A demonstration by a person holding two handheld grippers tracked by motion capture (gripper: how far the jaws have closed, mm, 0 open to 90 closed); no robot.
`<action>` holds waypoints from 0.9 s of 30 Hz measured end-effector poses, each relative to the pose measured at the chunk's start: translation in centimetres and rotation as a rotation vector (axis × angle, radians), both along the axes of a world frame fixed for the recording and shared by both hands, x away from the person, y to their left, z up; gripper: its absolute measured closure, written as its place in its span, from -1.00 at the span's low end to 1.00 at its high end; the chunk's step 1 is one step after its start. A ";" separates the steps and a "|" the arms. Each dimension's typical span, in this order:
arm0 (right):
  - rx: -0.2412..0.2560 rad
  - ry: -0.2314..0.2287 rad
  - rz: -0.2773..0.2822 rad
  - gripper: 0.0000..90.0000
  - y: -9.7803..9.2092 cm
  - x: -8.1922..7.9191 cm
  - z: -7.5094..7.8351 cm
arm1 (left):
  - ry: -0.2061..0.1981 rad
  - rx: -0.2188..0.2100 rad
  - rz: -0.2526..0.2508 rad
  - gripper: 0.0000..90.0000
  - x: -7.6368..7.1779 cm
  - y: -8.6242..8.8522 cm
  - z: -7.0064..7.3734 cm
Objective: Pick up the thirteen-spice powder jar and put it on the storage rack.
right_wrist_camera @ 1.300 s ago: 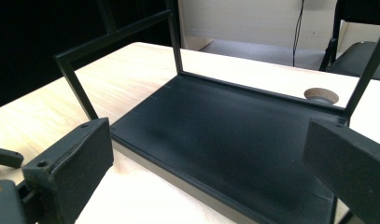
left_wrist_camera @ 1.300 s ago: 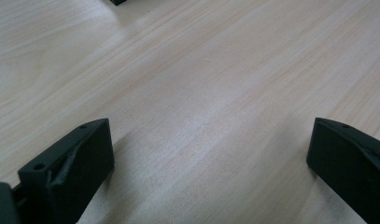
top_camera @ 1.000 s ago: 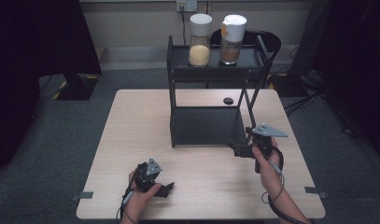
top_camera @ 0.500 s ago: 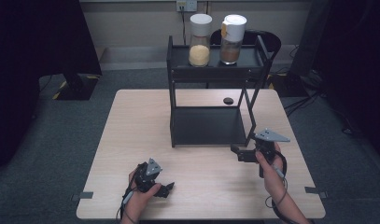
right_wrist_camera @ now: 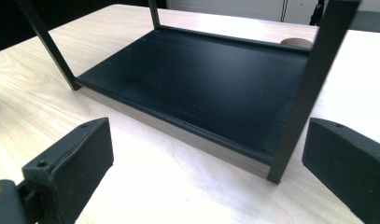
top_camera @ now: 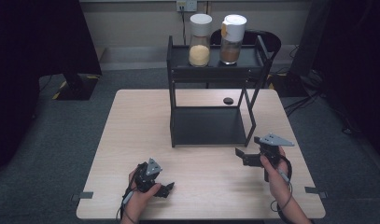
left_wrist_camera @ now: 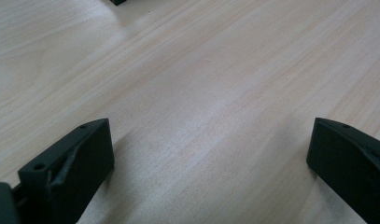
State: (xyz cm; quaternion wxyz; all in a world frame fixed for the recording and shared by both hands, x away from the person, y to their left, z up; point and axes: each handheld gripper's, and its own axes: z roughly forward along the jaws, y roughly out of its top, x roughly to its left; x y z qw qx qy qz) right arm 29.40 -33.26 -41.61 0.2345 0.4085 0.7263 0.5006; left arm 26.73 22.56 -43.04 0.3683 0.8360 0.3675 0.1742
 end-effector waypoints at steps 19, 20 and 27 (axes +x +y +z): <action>-0.037 0.023 -0.010 -0.97 -1.5 -0.9 -1.0 | 0.000 0.000 0.000 -1.00 0.0 0.0 0.0; -0.039 0.025 -0.009 -0.97 -1.6 -1.0 -1.1 | 0.000 -0.001 0.000 -1.00 0.0 0.0 0.0; -0.052 0.038 -0.014 -0.97 -2.3 -1.3 -1.5 | 0.000 0.000 0.000 -1.00 0.0 0.0 0.0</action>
